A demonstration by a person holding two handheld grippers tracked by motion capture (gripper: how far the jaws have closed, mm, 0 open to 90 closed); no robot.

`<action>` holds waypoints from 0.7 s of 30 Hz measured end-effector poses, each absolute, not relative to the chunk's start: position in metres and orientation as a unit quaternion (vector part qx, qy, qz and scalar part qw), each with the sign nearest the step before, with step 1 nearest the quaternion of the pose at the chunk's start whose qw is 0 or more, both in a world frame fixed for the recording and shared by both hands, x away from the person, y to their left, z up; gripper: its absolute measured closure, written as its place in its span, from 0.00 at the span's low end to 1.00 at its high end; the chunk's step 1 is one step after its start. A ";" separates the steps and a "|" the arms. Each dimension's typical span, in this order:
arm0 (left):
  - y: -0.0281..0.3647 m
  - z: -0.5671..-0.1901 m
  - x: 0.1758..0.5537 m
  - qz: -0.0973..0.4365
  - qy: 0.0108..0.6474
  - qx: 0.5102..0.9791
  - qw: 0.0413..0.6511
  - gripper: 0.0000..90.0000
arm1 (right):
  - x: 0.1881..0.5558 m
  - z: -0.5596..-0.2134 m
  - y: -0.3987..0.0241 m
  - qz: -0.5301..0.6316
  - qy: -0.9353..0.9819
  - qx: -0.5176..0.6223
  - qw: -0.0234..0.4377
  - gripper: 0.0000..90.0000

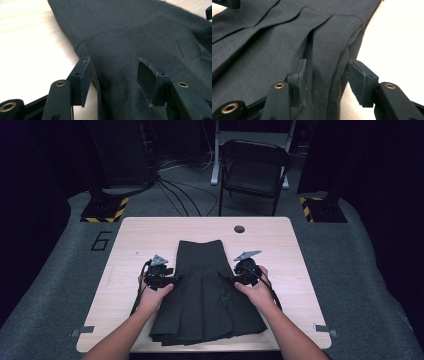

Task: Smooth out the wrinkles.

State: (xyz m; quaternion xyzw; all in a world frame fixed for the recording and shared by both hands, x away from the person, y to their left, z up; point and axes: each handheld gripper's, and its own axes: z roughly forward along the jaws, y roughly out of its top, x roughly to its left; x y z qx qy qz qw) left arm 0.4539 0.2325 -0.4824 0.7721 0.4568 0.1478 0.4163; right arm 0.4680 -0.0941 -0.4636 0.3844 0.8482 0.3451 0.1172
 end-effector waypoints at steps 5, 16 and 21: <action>0.232 -0.475 0.461 0.151 0.455 0.770 0.421 0.48 | 0.472 -0.458 -0.092 0.347 0.847 0.385 0.121 0.55; 0.227 -0.474 0.487 0.151 0.463 0.772 0.409 0.49 | 0.468 -0.462 -0.083 0.353 0.855 0.357 0.126 0.62; 0.228 -0.478 0.500 0.157 0.474 0.765 0.406 0.48 | 0.464 -0.465 -0.079 0.347 0.860 0.351 0.131 0.69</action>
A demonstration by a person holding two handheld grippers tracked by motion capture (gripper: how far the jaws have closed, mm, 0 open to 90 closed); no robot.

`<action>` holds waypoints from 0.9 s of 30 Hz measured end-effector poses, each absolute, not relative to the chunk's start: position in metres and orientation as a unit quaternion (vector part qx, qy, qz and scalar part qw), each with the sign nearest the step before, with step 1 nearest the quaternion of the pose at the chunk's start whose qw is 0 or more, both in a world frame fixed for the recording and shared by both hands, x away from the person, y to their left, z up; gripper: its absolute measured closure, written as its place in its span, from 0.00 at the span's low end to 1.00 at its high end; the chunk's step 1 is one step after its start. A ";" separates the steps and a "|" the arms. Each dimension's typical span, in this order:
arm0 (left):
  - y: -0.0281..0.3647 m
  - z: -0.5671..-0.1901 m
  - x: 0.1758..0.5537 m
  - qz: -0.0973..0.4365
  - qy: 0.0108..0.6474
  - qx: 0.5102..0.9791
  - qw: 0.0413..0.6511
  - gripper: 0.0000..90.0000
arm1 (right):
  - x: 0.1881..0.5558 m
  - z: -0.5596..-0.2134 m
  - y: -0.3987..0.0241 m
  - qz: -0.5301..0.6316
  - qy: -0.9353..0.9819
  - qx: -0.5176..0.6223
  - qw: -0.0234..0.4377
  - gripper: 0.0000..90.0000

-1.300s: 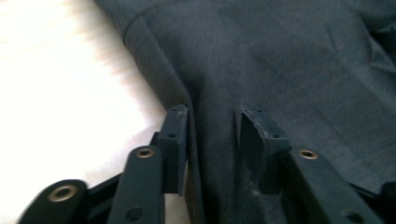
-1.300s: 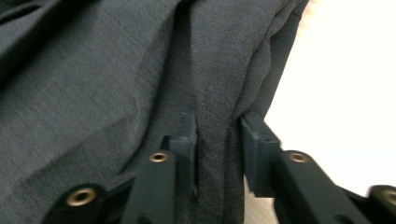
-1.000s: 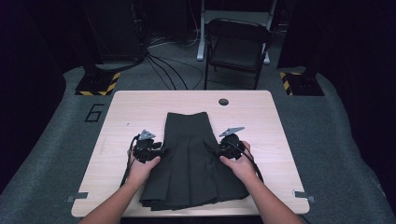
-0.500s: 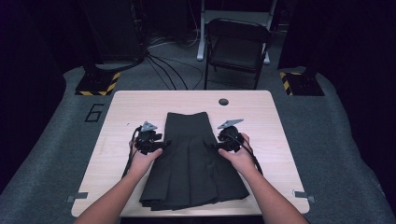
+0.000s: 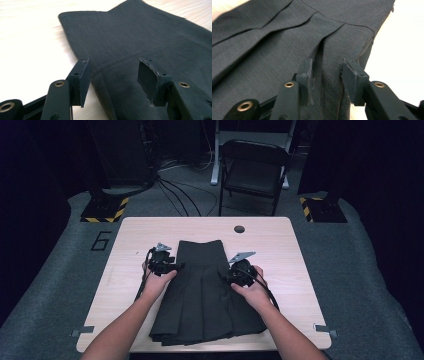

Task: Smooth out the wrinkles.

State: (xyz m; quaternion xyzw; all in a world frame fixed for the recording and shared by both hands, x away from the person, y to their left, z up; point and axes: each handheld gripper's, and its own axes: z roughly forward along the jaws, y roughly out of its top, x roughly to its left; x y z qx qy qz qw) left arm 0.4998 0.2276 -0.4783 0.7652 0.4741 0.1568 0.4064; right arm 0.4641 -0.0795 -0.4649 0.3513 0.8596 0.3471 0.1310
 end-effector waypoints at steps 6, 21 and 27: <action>0.225 -0.476 0.509 0.164 0.474 0.765 0.403 0.48 | 0.468 -0.473 -0.077 0.330 0.860 0.361 0.143 0.79; 0.214 -0.471 0.528 0.182 0.470 0.766 0.398 0.44 | 0.481 -0.498 -0.083 0.302 0.852 0.407 0.134 0.77; 0.216 -0.473 0.531 0.183 0.469 0.768 0.395 0.44 | 0.477 -0.490 -0.086 0.315 0.848 0.404 0.139 0.71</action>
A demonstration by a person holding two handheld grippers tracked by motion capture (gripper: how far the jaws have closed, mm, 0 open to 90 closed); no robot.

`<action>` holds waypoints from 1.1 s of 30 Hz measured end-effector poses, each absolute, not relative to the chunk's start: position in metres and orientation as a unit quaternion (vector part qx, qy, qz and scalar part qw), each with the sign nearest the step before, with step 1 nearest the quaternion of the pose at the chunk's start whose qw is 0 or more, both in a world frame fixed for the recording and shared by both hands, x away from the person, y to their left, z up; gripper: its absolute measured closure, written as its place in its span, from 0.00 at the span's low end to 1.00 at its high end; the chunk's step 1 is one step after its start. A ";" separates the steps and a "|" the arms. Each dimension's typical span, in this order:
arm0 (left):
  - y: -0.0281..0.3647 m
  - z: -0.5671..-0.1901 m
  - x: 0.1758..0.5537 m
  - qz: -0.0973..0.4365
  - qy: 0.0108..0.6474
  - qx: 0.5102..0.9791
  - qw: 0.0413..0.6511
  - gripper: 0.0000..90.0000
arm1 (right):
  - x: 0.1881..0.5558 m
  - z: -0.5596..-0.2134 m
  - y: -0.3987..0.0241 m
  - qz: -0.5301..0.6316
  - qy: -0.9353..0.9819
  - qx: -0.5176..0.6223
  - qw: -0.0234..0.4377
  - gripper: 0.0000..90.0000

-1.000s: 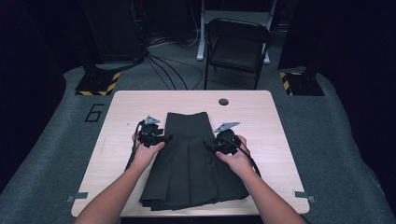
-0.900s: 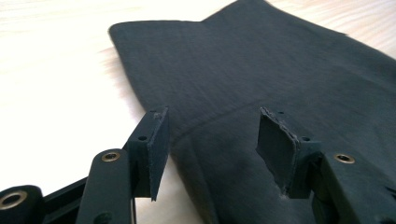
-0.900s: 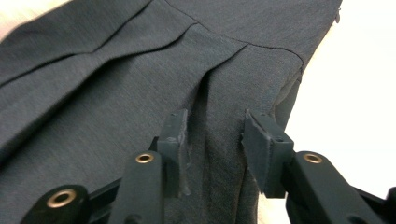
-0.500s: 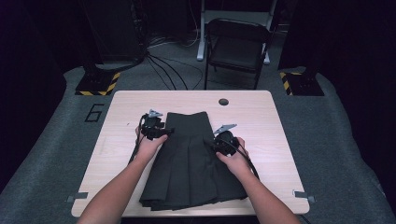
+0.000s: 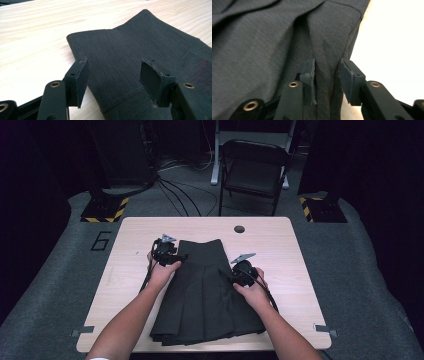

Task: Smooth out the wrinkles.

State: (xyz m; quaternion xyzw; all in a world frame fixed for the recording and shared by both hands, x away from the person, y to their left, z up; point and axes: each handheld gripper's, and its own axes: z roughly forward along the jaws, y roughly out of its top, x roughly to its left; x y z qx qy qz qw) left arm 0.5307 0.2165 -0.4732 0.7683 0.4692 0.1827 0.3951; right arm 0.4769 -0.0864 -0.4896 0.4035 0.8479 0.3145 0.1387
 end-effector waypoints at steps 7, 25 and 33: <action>0.223 -0.479 0.540 0.185 0.482 0.767 0.381 0.44 | 0.466 -0.477 -0.085 0.340 0.837 0.397 0.159 0.70; 0.216 -0.486 0.564 0.193 0.499 0.761 0.367 0.45 | 0.465 -0.501 -0.084 0.316 0.853 0.392 0.141 0.80; 0.215 -0.495 0.572 0.189 0.512 0.759 0.354 0.43 | 0.465 -0.507 -0.089 0.324 0.850 0.391 0.137 0.80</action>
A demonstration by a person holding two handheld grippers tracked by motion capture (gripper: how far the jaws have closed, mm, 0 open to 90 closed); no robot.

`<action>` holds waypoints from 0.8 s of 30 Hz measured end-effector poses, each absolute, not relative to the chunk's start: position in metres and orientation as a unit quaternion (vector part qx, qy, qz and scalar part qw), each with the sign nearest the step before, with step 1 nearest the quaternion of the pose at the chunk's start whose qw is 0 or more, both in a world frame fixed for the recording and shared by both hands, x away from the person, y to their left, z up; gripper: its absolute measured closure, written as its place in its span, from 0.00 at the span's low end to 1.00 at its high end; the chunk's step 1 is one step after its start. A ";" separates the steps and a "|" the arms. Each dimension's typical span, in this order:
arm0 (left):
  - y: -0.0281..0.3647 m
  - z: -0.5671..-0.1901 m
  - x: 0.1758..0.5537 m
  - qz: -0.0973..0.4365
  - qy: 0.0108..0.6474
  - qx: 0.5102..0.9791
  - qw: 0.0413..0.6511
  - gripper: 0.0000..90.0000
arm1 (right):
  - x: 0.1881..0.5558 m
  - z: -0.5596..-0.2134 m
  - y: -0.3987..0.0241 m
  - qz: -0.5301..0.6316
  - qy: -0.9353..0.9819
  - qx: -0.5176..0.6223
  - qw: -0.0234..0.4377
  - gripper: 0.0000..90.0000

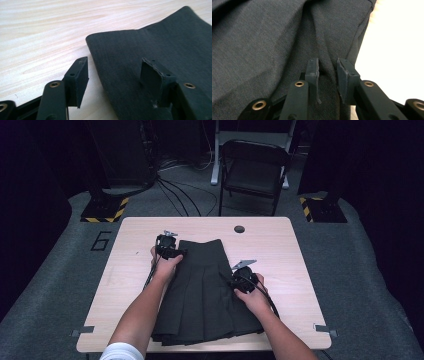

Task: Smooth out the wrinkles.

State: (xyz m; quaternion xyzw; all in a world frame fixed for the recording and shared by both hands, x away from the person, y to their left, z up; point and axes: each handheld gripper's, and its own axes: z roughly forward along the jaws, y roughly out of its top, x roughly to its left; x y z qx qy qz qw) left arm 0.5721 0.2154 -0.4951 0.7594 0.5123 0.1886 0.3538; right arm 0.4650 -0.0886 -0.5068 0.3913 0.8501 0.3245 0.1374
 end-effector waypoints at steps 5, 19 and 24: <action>0.215 -0.502 0.576 0.192 0.513 0.759 0.353 0.42 | 0.463 -0.508 -0.087 0.323 0.850 0.390 0.146 0.80; 0.213 -0.512 0.581 0.174 0.528 0.749 0.360 0.44 | 0.463 -0.508 -0.087 0.325 0.848 0.390 0.151 0.80; 0.214 -0.515 0.583 0.164 0.537 0.745 0.361 0.45 | 0.462 -0.508 -0.087 0.321 0.851 0.387 0.150 0.80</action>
